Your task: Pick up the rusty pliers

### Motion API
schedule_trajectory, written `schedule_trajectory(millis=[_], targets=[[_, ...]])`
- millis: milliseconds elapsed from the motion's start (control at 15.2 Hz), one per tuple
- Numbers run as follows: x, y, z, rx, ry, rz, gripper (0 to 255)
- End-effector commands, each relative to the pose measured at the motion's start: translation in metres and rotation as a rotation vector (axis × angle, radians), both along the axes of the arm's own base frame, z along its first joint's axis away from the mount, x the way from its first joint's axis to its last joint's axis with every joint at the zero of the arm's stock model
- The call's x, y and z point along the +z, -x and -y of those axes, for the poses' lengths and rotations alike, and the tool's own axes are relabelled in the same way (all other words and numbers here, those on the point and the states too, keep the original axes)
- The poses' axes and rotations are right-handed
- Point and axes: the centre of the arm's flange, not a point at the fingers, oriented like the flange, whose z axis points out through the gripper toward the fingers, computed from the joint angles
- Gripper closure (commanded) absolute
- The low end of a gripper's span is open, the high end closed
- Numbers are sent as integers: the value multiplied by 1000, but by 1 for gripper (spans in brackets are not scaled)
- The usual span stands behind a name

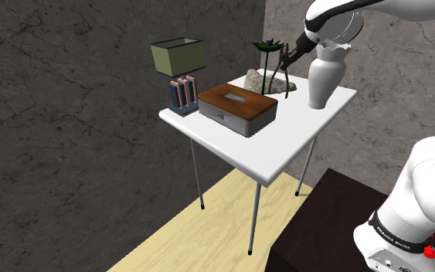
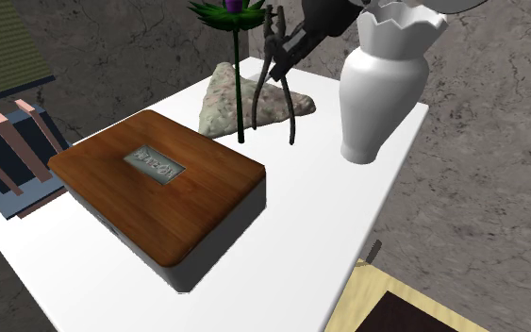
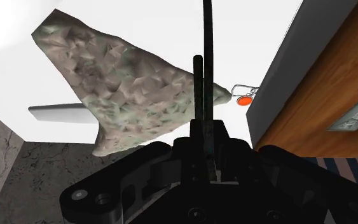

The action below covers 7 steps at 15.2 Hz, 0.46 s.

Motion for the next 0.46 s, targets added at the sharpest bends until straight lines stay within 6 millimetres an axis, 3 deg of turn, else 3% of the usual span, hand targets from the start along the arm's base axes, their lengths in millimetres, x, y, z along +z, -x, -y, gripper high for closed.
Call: schedule_trajectory(millis=[0, 264, 396], targets=[[10, 1, -1, 0, 0, 0, 255], [32, 1, -1, 0, 0, 0, 255], [32, 1, -1, 0, 0, 0, 255]])
